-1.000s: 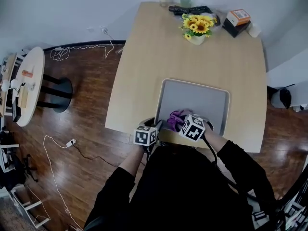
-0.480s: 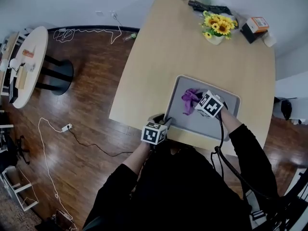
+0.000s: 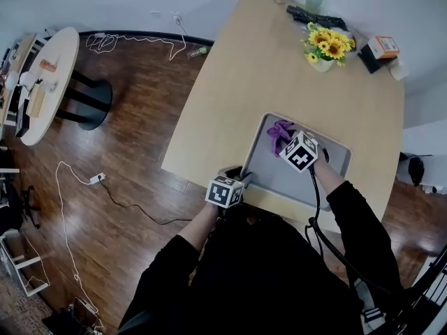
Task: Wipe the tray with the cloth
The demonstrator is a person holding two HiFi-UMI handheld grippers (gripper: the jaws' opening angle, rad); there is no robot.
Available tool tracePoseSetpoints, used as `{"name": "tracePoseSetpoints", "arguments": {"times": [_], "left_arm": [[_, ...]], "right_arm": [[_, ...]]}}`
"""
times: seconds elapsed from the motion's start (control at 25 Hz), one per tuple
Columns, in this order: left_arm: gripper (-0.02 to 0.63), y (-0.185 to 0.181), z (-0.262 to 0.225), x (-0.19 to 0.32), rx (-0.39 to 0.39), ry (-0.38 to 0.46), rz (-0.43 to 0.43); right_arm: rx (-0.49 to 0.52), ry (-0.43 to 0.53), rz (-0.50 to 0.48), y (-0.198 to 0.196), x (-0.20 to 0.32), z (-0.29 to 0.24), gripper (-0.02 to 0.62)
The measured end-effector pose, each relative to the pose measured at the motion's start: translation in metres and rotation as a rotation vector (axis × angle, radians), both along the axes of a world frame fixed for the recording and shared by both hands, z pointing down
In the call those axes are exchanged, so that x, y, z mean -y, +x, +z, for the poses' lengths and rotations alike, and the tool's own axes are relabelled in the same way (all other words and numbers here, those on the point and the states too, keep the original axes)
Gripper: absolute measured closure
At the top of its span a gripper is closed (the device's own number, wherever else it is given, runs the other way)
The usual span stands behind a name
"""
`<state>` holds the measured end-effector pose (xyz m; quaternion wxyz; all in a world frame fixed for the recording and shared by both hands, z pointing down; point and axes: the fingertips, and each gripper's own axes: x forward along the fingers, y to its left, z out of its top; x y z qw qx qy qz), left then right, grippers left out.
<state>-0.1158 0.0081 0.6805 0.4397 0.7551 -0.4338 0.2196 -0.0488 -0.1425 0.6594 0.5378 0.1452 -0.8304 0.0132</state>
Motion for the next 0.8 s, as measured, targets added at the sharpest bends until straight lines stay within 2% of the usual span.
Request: {"name": "tracePoseSetpoints", "arguments": {"times": [0.08, 0.24, 0.48, 0.56, 0.64, 0.72, 0.8], "left_arm": [[0.454, -0.004, -0.003, 0.000, -0.027, -0.025, -0.047], [0.454, -0.036, -0.024, 0.000, -0.087, 0.007, -0.250], [0.456, -0.057, -0.031, -0.029, -0.050, 0.010, -0.313], [0.457, -0.055, -0.028, -0.041, -0.055, -0.007, -0.329], [0.457, -0.051, -0.025, -0.053, -0.065, -0.024, -0.335], [0.457, -0.049, -0.025, -0.060, -0.071, -0.028, -0.333], [0.457, -0.048, -0.025, -0.063, -0.069, -0.023, -0.321]], "right_arm": [[0.022, -0.039, -0.054, -0.011, -0.031, 0.000, 0.514], [0.030, -0.076, -0.206, -0.026, -0.099, 0.003, 0.515], [0.082, -0.142, -0.306, -0.039, -0.163, 0.004, 0.518], [0.084, -0.153, -0.339, -0.040, -0.168, 0.004, 0.518], [0.093, -0.203, -0.354, -0.038, -0.164, 0.003, 0.514], [0.099, -0.244, -0.328, -0.037, -0.143, 0.002, 0.514], [0.088, -0.226, -0.271, -0.034, -0.105, 0.002, 0.514]]}}
